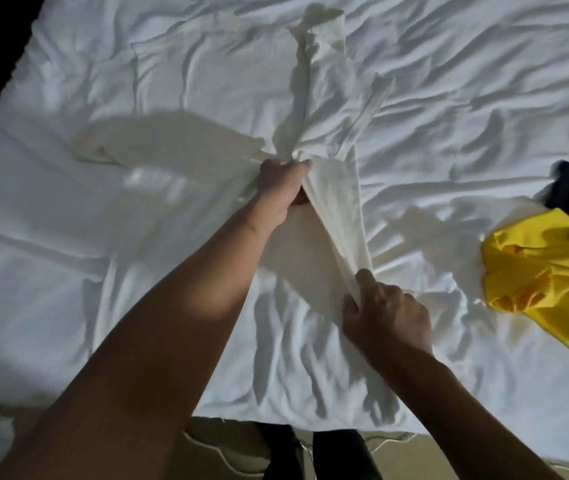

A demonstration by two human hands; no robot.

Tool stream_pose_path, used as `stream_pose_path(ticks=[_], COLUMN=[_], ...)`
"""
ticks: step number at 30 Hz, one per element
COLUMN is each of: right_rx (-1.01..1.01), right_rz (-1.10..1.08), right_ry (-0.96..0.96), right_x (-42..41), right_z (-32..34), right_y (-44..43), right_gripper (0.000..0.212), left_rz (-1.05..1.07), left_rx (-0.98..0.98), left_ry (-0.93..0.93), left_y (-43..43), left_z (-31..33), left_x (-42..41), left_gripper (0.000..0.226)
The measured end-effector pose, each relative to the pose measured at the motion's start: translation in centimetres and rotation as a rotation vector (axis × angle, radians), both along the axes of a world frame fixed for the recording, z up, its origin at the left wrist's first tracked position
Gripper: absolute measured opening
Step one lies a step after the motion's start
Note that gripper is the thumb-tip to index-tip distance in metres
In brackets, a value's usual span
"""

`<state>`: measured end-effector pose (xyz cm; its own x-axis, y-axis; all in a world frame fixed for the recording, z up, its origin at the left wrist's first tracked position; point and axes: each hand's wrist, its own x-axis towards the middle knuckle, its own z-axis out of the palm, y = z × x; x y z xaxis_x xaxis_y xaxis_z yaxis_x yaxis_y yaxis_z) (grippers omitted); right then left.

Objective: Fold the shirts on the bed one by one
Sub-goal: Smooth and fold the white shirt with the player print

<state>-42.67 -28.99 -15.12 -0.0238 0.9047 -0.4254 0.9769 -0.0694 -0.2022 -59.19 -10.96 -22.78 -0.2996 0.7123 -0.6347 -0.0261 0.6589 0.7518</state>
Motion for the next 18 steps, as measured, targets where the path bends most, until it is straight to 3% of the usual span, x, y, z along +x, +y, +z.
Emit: stream_pose_path(ticks=[4, 7, 11, 15, 18], right_rx=[0.000, -0.011, -0.060, -0.087, -0.118], right_rz=[0.024, 0.036, -0.018, -0.075, -0.110], right_ry=[0.013, 0.054, 0.167, 0.191, 0.168], right_x=[-2.3, -3.8, -4.9, -4.8, -4.2], right_z=[1.3, 1.1, 0.2, 0.1, 0.5], right_y=[-2.8, -4.7, -7.0, -9.1, -10.2], right_gripper=[0.013, 0.010, 0.014, 0.012, 0.015], left_rz=[-0.188, -0.250, -0.249, -0.151, -0.226], left_rx=[-0.194, -0.279, -0.219, -0.153, -0.149], left_ry=[-0.062, -0.057, 0.099, 0.080, 0.074], left_y=[-6.9, -11.4, -14.9, -18.9, -22.1], left_z=[3.0, 3.7, 2.3, 3.2, 3.9], left_x=[0.7, 0.9, 0.4, 0.6, 0.9], left_gripper=[0.052, 0.043, 0.013, 0.026, 0.027])
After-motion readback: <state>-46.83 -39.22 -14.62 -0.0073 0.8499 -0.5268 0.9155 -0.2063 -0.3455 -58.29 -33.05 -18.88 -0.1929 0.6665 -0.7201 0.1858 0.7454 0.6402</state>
